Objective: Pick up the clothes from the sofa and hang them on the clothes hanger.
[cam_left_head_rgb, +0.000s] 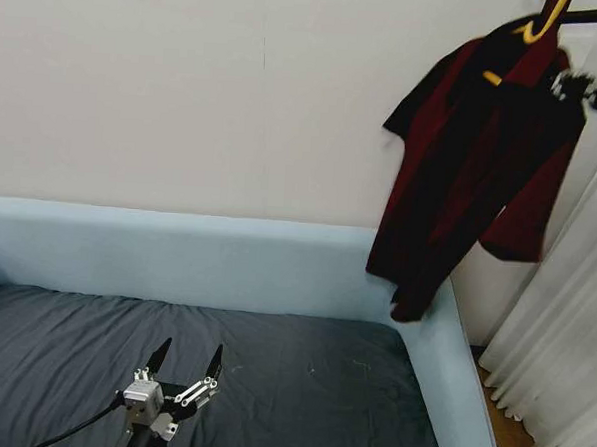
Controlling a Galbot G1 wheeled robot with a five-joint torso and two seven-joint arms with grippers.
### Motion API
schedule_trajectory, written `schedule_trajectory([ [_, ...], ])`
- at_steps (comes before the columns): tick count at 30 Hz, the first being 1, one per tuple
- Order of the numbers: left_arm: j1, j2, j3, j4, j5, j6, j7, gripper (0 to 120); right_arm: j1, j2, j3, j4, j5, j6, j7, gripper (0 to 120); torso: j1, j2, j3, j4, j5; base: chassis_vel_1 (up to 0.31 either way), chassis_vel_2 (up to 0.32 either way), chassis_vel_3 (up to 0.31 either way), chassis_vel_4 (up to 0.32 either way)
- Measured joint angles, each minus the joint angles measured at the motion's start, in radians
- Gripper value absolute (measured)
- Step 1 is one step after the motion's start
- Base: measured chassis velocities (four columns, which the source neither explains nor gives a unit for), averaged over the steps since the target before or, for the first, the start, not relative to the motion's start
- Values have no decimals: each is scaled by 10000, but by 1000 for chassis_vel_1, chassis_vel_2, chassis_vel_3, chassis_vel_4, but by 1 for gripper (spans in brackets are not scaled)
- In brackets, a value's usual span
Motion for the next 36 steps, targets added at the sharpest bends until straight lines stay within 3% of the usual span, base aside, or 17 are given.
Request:
schedule_trajectory([
  [6,0,0,-1,0,0,0,0,100,1345,16,-986,152,1130,-918,1571,8,-1,0,0,2,1,0,0,0,0],
  [10,0,0,0,0,0,-1,0,100,1873,-240,-1580,479,1717,-993,2336,8,-1,0,0,0,3,0,0,0,0],
  [15,0,0,0,0,0,-1,0,100,2405,-544,-2573,448,1565,-1000,2596,8,-1,1,0,-1,4,0,0,0,0],
  [22,0,1,0,0,0,-1,0,100,2608,-470,-3147,3,987,-1000,2497,8,-1,1,0,-1,5,0,0,0,0],
  [27,0,1,0,0,1,-3,0,100,2859,-1,-3745,-844,29,-998,2158,8,-2,1,0,0,3,0,0,0,0],
  [29,0,0,0,0,0,-3,0,100,3055,645,-4217,-1846,-851,-985,1738,8,-1,0,1,2,1,0,0,0,0],
  [36,0,0,0,0,0,-3,0,100,3101,1784,-4568,-3577,-1734,-957,1205,8,-1,0,1,1,1,0,0,0,0],
])
